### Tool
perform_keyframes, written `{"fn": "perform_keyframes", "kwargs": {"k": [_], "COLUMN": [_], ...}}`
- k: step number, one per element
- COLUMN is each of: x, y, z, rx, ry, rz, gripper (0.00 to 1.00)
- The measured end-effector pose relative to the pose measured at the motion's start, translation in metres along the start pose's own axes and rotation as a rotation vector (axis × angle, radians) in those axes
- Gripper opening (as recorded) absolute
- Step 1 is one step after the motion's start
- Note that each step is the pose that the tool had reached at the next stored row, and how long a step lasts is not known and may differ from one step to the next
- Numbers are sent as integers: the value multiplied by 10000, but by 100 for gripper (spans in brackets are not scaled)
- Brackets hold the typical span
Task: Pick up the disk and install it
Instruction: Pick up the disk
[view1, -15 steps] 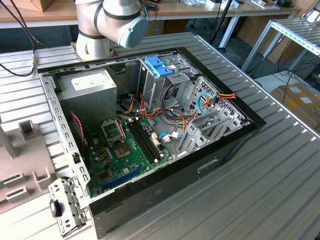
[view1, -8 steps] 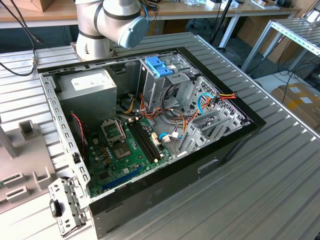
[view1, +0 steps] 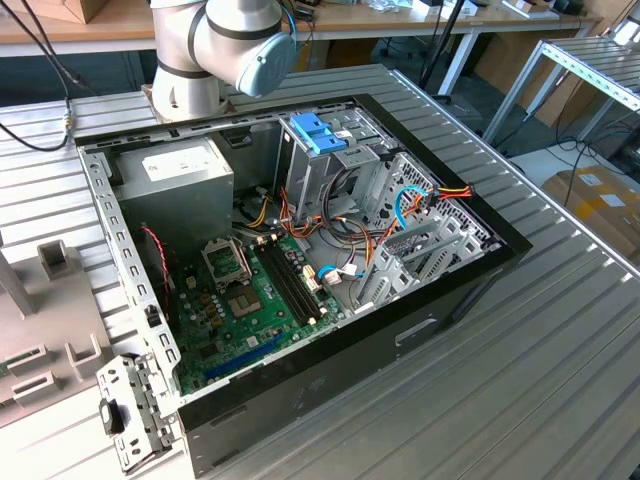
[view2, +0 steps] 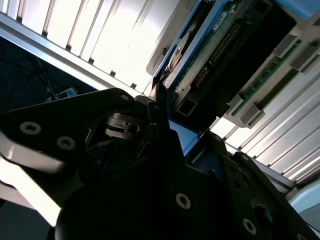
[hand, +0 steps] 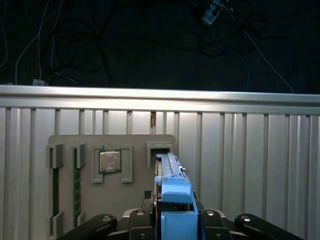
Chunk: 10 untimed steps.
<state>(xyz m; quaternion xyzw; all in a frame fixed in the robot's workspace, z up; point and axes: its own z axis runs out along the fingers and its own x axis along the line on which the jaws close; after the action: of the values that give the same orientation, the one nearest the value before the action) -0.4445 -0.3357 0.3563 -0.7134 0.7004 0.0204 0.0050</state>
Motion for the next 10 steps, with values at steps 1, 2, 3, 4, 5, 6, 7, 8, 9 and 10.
{"fn": "perform_keyframes", "kwargs": {"k": [1,2,3,4,5,6,7,8,9,10], "x": [0,0,0,-1,-1,-1,-1,-1,-2,-2], "y": [0,0,0,0,1,0,1,1,1,1], "z": [-7,-13,-17,-22,-26,-31,-42,-46,-51,-55], "rx": [0,0,0,0,0,1,0,0,0,-1], "ry": [-1,-2,-3,-3,-5,-7,-9,-10,-10,-11], "rz": [0,-1,0,0,0,-1,-1,-1,0,0], "gripper": [37,37,37,37,37,37,37,37,37,37]}}
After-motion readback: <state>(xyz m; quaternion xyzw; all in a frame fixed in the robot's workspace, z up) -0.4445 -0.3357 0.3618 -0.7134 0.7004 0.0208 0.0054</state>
